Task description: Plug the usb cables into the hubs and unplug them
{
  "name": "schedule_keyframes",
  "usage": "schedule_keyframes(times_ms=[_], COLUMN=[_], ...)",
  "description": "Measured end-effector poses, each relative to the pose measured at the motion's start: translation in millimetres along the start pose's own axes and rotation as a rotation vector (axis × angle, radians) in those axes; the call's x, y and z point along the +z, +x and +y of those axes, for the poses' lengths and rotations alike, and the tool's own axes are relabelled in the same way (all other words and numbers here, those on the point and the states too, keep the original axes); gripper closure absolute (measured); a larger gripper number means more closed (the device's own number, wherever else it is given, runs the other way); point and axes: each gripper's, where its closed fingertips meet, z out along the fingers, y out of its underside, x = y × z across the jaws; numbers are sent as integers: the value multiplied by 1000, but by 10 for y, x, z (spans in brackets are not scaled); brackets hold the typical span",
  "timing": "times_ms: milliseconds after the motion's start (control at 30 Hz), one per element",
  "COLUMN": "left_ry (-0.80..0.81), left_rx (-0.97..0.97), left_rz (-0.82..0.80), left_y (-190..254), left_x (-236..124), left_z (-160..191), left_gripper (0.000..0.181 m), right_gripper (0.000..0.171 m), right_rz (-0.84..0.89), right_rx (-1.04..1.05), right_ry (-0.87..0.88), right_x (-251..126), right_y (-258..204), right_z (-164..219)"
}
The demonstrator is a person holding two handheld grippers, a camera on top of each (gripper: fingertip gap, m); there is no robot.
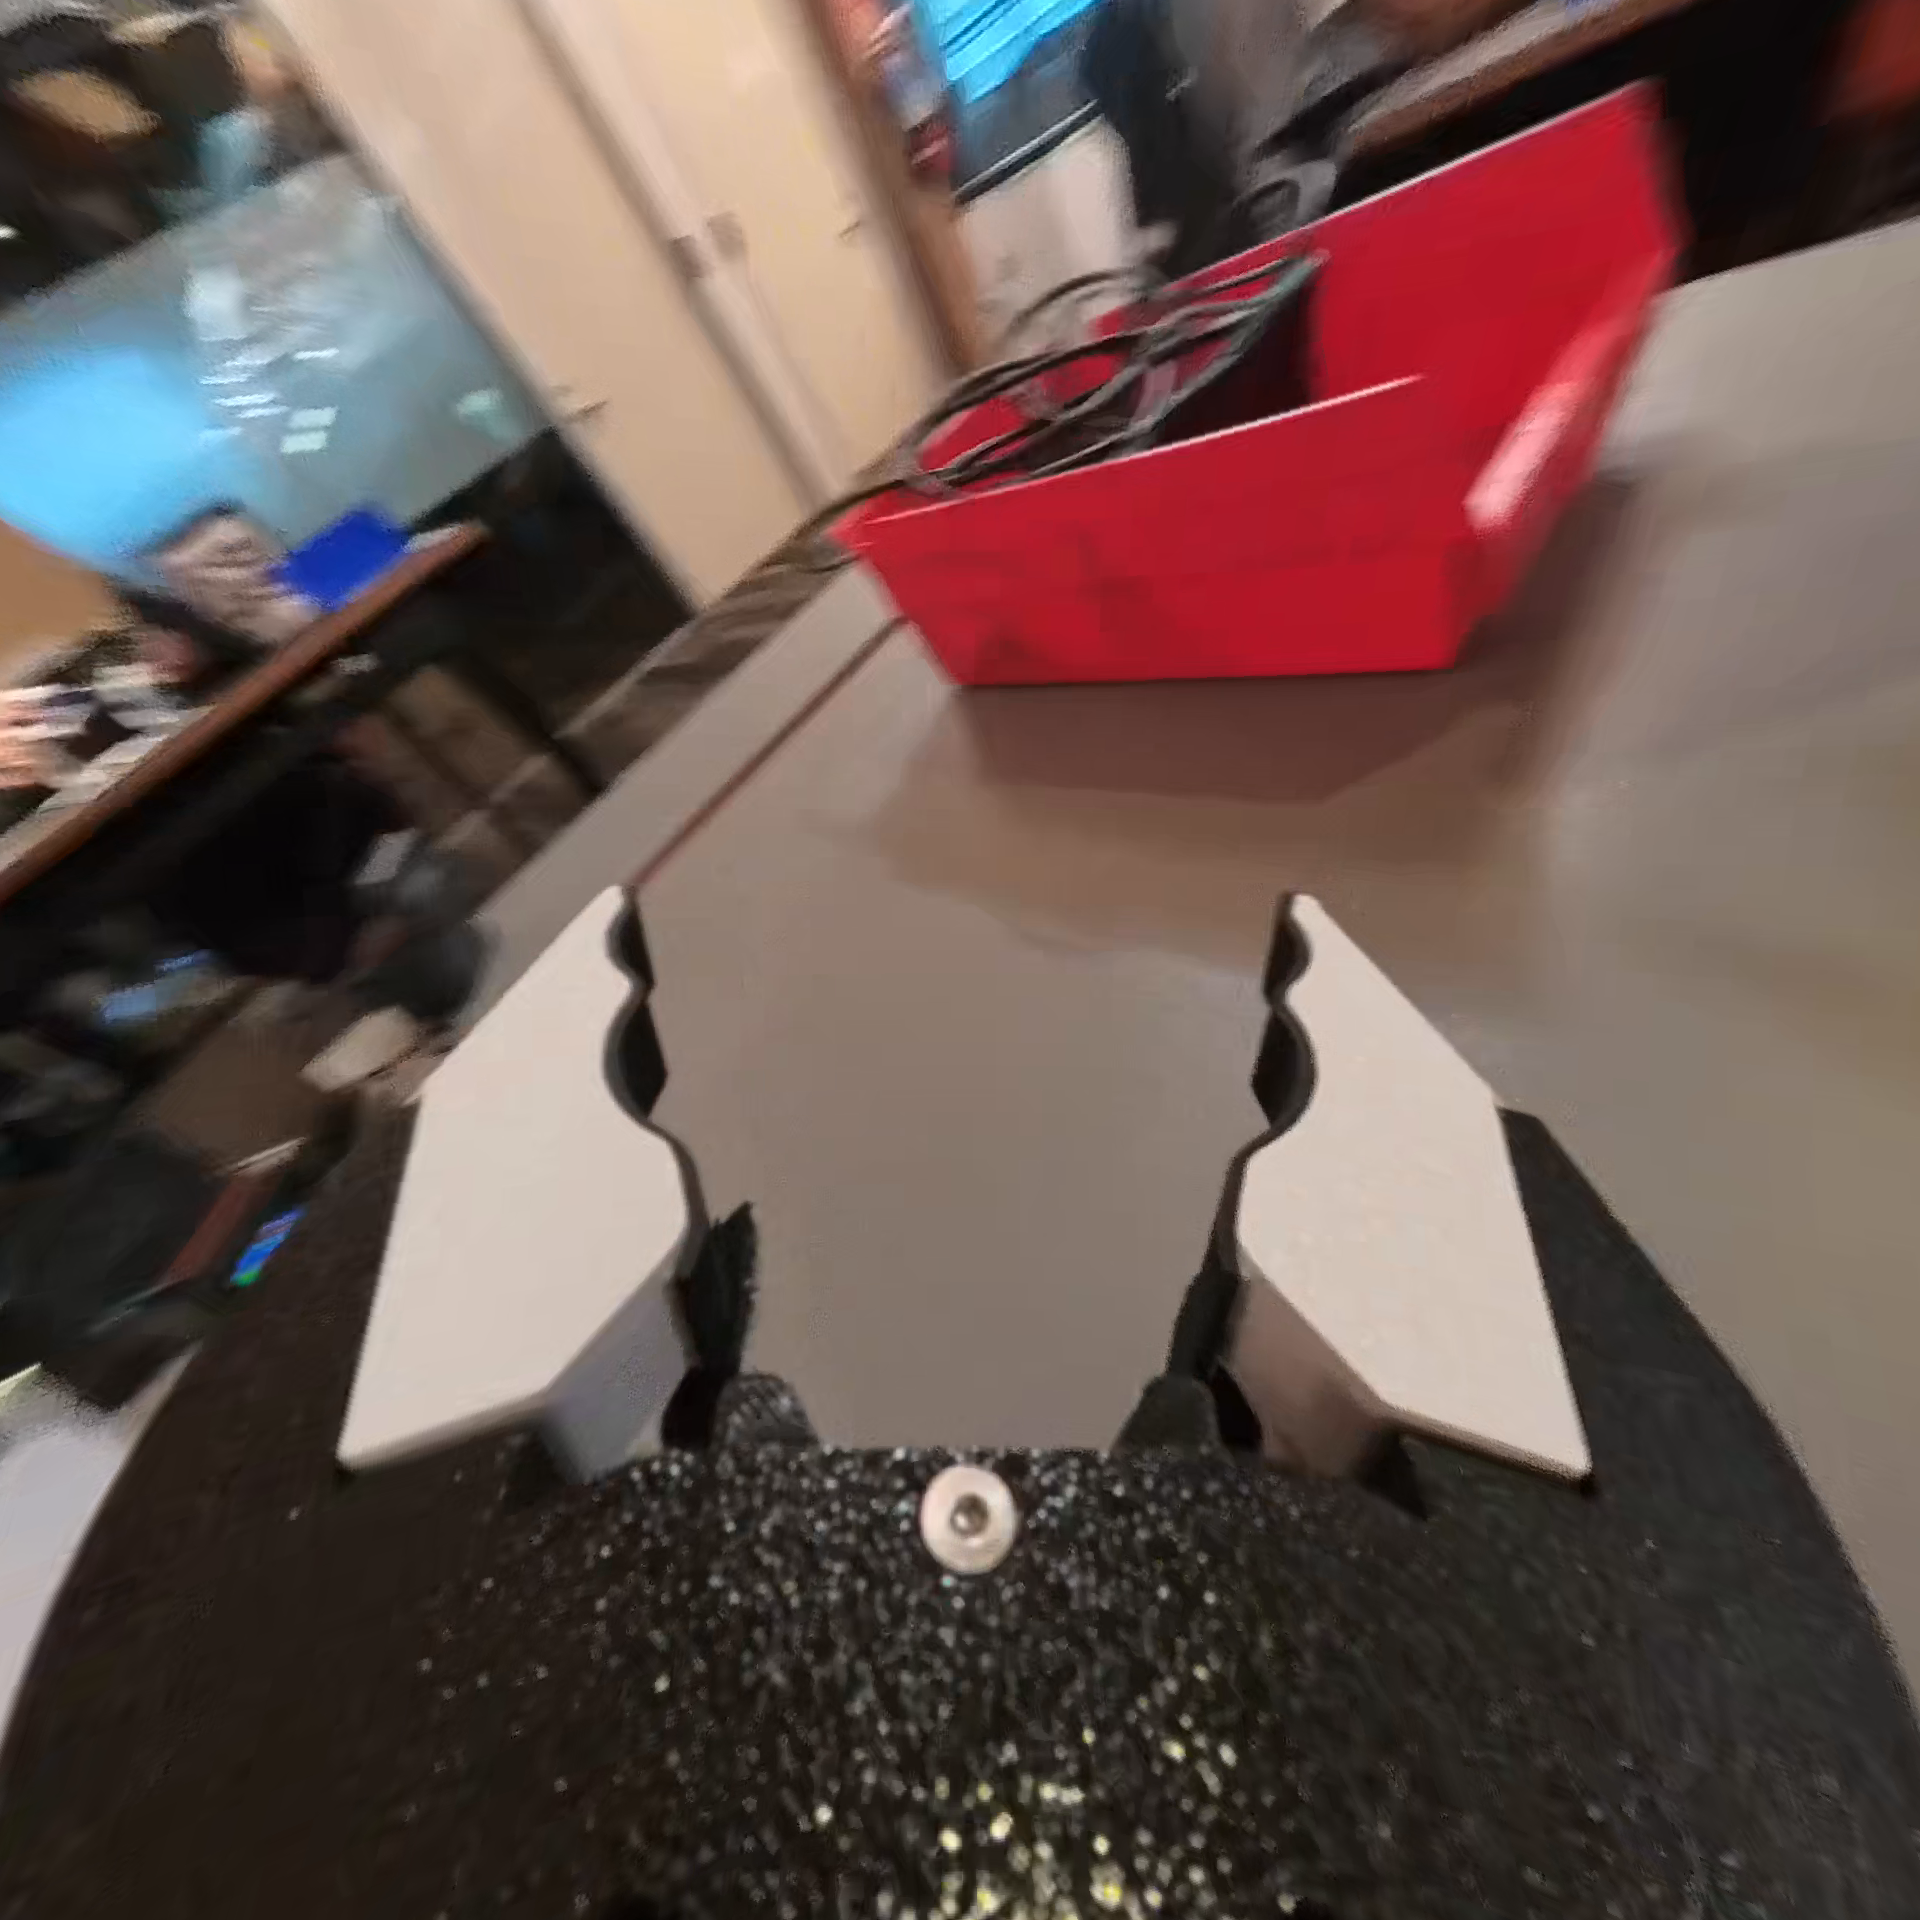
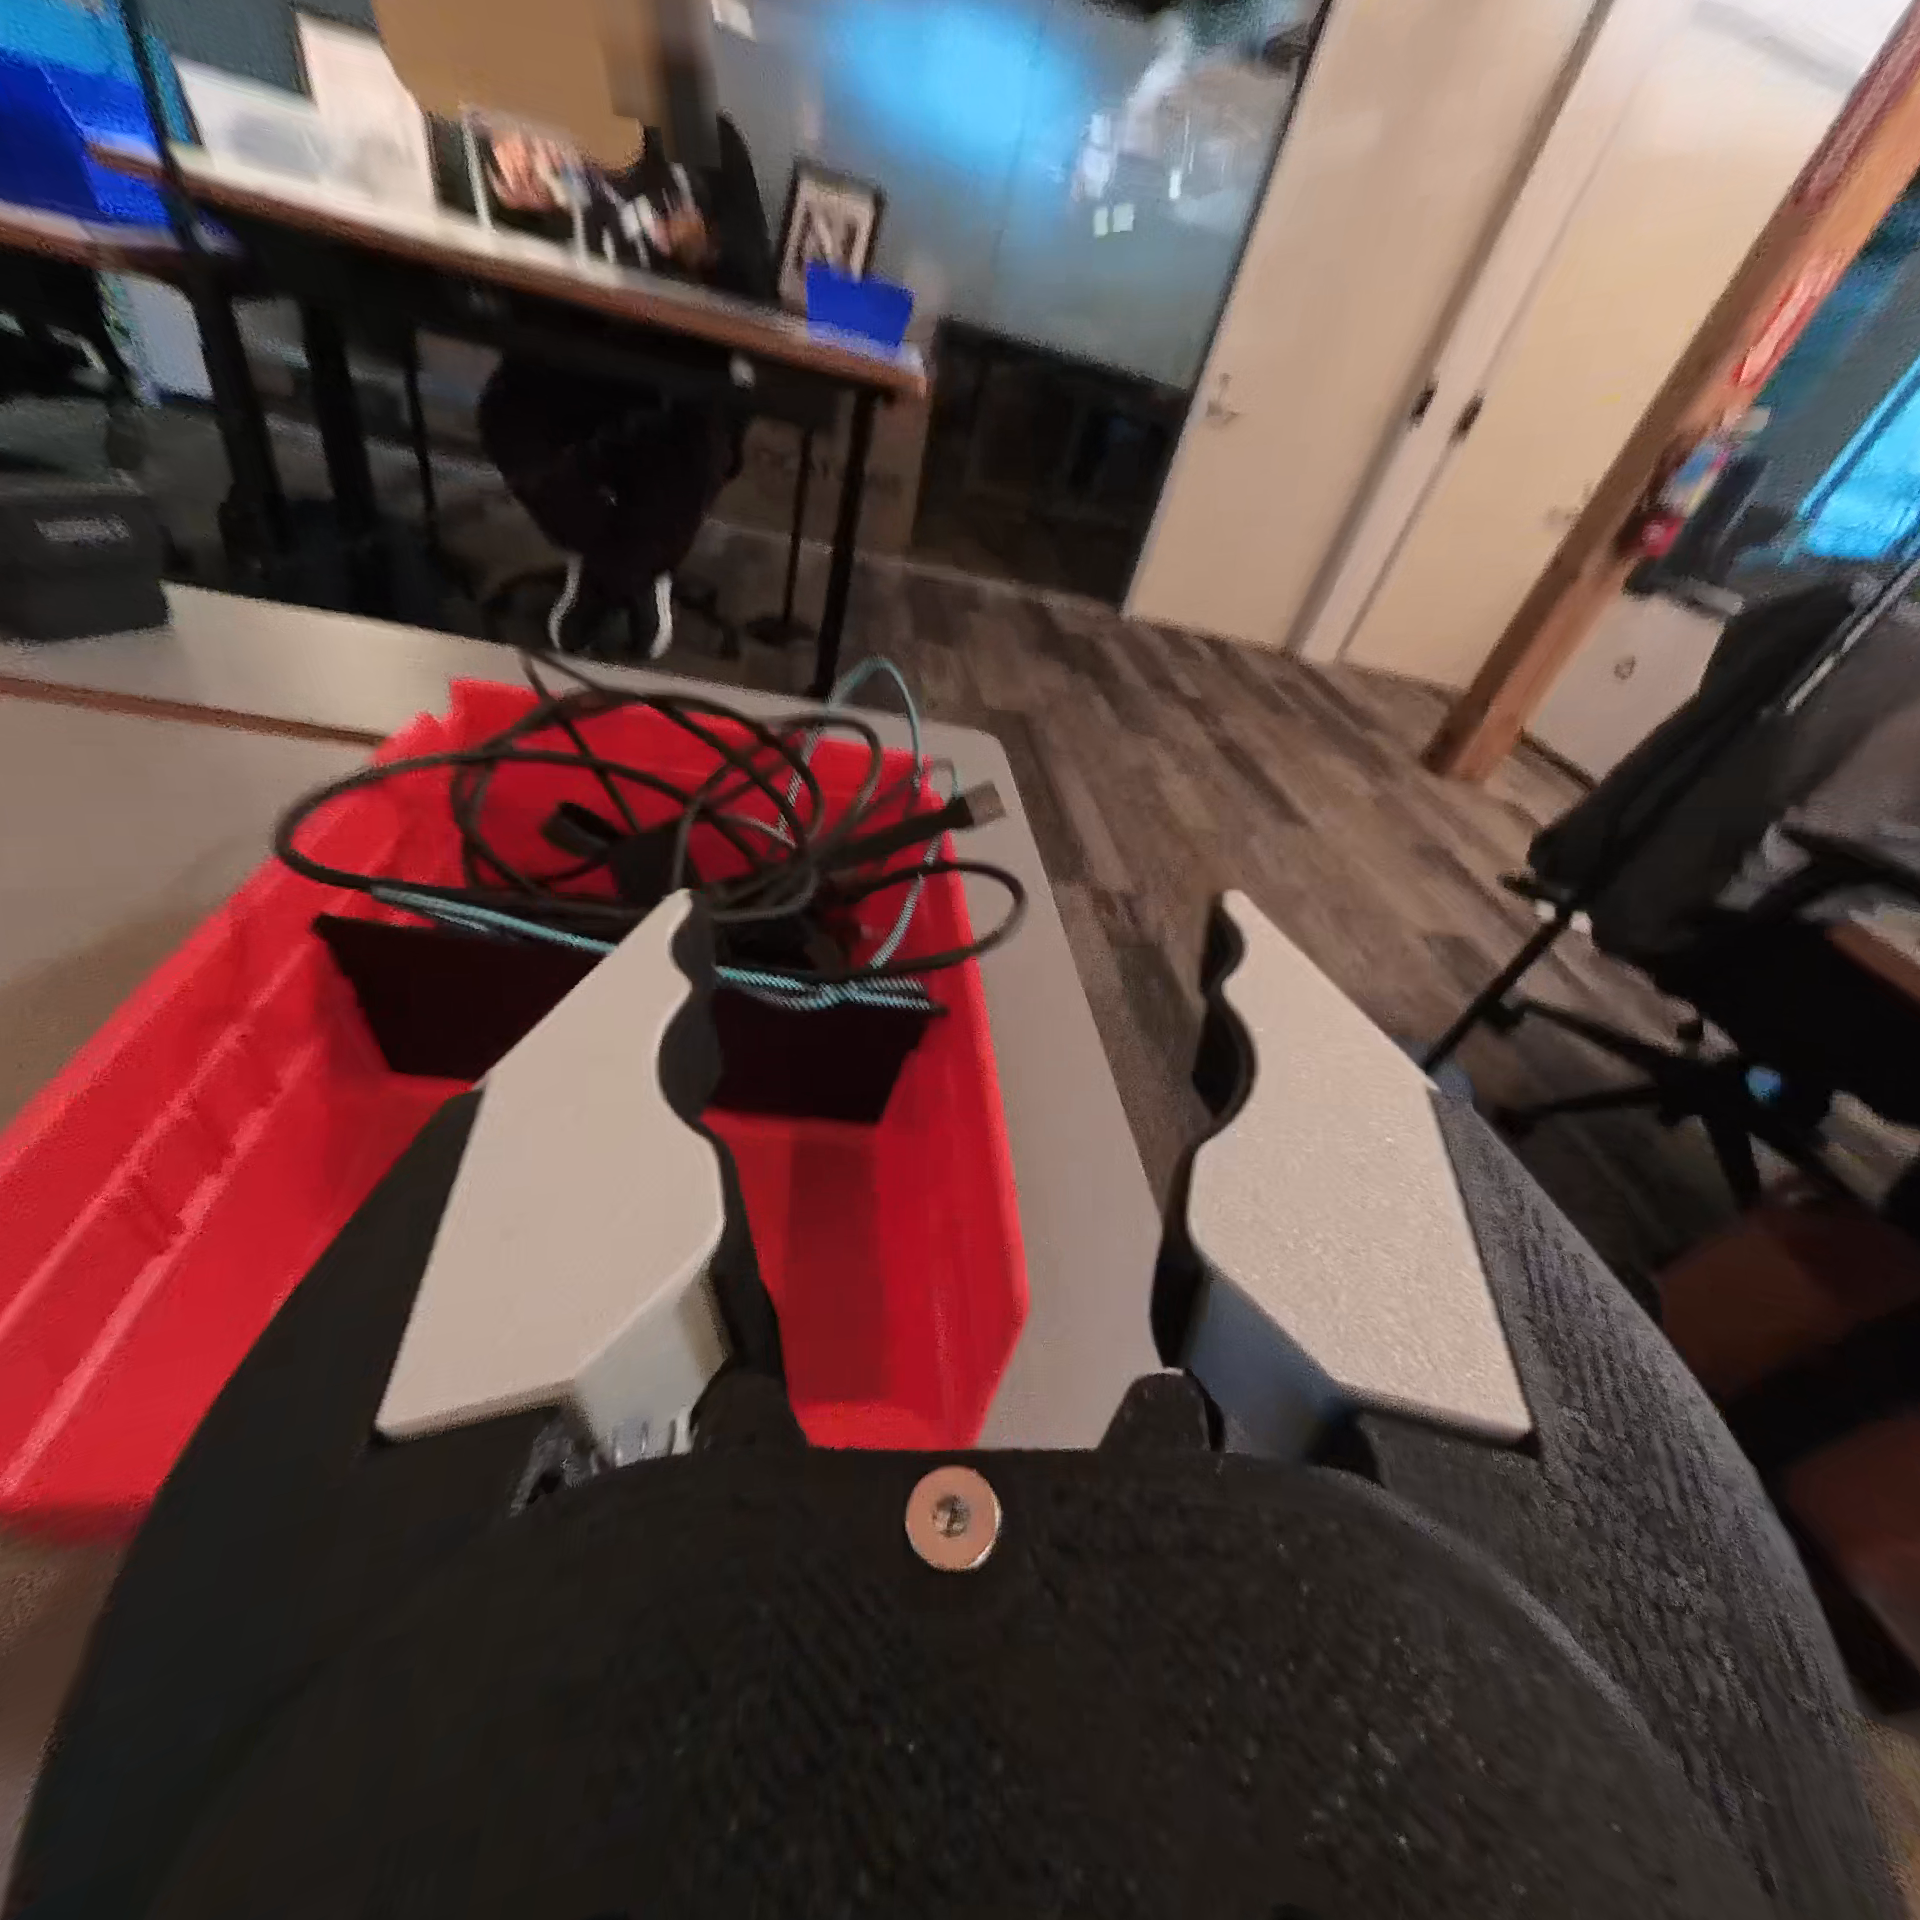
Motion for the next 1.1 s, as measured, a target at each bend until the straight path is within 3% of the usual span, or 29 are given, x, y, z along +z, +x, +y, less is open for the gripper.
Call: schedule_keyframes(times_ms=[100,267,333,533,600,733,867,1100], left_ry=[-93,-337,-474,-748,-773,-798,-791,-780], left_rx=[-59,-226,-284,-548,-561,-446,-402,-356], left_rz=[-270,-573,-635,-549,-512,-563,-544,-553], left_y=[-396,-943,-1081,-977,-904,-959,-954,-930], left_x=[-234,-996,-1300,-1625,-1625,-1658,-1597,-1724], left_z=[-76,351,649,1454,1586,1623,1606,1581], left_gripper=[40,30,35,87,112,161,175,176], right_gripper=[50,52,64,105,121,132,163,167], right_rz=[42,-66,-122,-220,-230,-184,-136,-267], right_rx=[6,168,196,224,177,140,90,135], right_ry=[-134,-261,-332,-485,-508,-515,-526,-488], right_x=[40,137,157,216,226,290,318,259], right_y=[215,231,173,-65,-120,-120,-49,-163], right_z=[214,655,830,1155,1209,1276,1343,1314])
